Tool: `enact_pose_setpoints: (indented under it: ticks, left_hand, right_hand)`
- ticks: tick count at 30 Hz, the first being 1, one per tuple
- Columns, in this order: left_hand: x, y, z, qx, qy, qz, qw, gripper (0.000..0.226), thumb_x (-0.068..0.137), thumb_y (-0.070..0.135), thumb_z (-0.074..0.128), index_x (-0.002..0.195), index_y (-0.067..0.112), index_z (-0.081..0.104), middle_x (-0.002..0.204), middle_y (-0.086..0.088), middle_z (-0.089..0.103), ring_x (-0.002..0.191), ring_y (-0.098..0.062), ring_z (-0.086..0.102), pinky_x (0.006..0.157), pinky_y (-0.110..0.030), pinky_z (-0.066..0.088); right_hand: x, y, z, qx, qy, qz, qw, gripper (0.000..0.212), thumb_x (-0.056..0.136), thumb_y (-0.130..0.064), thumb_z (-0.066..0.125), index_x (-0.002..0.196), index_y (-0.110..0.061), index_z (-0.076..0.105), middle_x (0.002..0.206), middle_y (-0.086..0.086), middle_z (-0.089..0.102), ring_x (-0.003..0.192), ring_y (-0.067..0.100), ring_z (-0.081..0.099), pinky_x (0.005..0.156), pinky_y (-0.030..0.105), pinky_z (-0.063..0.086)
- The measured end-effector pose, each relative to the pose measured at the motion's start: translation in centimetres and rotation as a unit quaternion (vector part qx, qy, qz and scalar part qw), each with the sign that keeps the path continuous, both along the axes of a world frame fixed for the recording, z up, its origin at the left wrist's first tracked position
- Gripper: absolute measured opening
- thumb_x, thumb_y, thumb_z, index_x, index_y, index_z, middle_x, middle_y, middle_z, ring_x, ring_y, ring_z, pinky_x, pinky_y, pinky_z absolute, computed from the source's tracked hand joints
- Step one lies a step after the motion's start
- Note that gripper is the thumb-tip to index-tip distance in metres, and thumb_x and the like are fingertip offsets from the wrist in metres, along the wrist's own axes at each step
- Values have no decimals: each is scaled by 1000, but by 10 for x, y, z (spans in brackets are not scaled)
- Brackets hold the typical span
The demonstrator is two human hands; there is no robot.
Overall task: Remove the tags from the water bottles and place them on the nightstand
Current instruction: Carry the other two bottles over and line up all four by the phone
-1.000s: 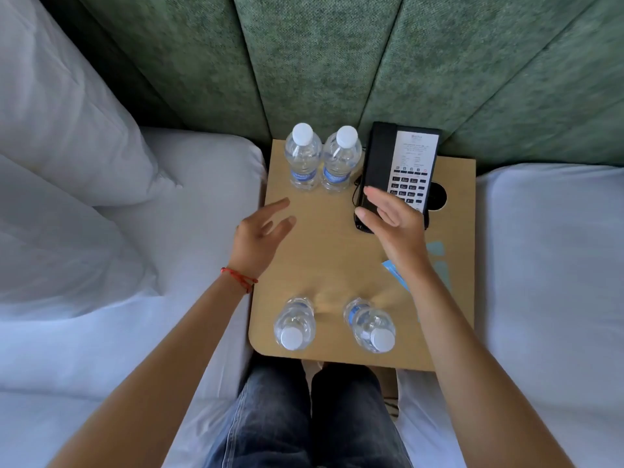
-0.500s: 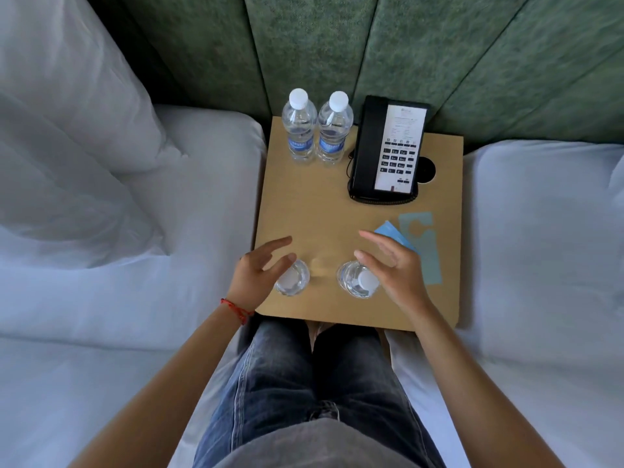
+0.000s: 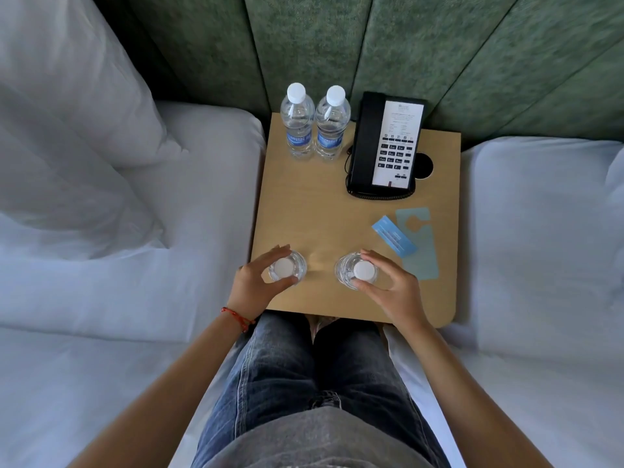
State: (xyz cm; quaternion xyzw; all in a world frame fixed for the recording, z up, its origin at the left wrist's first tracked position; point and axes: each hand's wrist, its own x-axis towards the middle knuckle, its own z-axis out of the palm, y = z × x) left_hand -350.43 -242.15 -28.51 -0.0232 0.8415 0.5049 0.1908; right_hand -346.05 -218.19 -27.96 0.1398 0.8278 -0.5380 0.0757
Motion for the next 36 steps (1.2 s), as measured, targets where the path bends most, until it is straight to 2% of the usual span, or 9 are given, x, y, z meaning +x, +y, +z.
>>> enact_pose_setpoints:
  ticks: [5, 7, 9, 14, 17, 21, 25, 30, 36]
  left_hand:
    - [1, 2, -1, -39, 60, -2, 997, 52, 64, 9, 80, 113, 12, 63, 119, -2, 62, 113, -14, 57, 97, -7, 37]
    - [-2, 2, -1, -50, 76, 14, 996, 50, 64, 8, 80, 111, 10, 64, 114, -7, 66, 102, -16, 64, 92, -9, 42]
    - [-10, 3, -1, -65, 96, 26, 993, 46, 63, 8, 80, 107, 8, 67, 107, -10, 69, 89, -15, 67, 83, -2, 42]
    - [-44, 4, -1, -64, 93, 61, 992, 40, 62, 5, 80, 100, 3, 69, 84, -28, 70, 86, -17, 50, 58, 0, 37]
    - [-67, 4, -4, -54, 70, 60, 994, 40, 64, 8, 80, 102, 5, 69, 95, -20, 72, 78, -21, 65, 75, -17, 49]
    - [-103, 3, -4, -68, 69, 71, 993, 37, 66, 13, 79, 101, 8, 70, 96, -13, 72, 84, -24, 66, 80, -32, 52]
    - [-136, 6, -2, -64, 88, 71, 992, 33, 67, 13, 78, 99, 7, 70, 92, -15, 72, 82, -20, 63, 80, -32, 51]
    - [-175, 7, 1, -49, 87, 59, 993, 32, 68, 12, 78, 98, 8, 70, 94, -13, 72, 84, -15, 61, 83, -35, 52]
    - [-198, 15, 1, -61, 111, 37, 991, 35, 70, 15, 76, 103, 7, 68, 102, -12, 71, 88, -16, 61, 83, -27, 49]
  right_hand:
    - [-5, -1, -3, 27, 25, 9, 999, 43, 65, -6, 81, 107, -6, 67, 118, -3, 62, 111, -1, 55, 97, 8, 38]
    - [-9, 0, -3, 32, 26, 7, 999, 43, 66, -8, 81, 106, -5, 67, 116, -2, 63, 109, 0, 56, 96, 7, 38]
    - [-17, 0, -2, 35, 28, -2, 999, 43, 66, -10, 81, 107, -5, 68, 113, -2, 65, 106, 2, 59, 96, 8, 40]
    - [-46, -2, -2, 35, 21, -8, 999, 41, 68, -15, 81, 106, -9, 69, 110, -2, 68, 105, 11, 63, 96, 21, 45]
    - [-67, -4, -3, 27, 22, -20, 999, 41, 68, -16, 80, 106, -8, 69, 109, 3, 70, 104, 13, 63, 96, 28, 47]
    - [-103, -8, -2, 34, 47, -41, 997, 42, 67, -14, 81, 106, -6, 69, 106, 5, 70, 97, 12, 63, 89, 14, 45]
    - [-140, -12, -3, 16, 54, -44, 997, 41, 68, -12, 80, 107, -6, 68, 107, 8, 70, 101, 16, 64, 93, 28, 49]
    - [-177, -13, -7, 8, 47, -44, 998, 44, 68, -13, 80, 110, -5, 67, 111, 8, 69, 105, 17, 64, 95, 28, 48]
    - [-200, -13, -10, 8, 44, -53, 998, 41, 70, -10, 78, 108, -4, 67, 104, 5, 69, 98, 16, 64, 91, 29, 51]
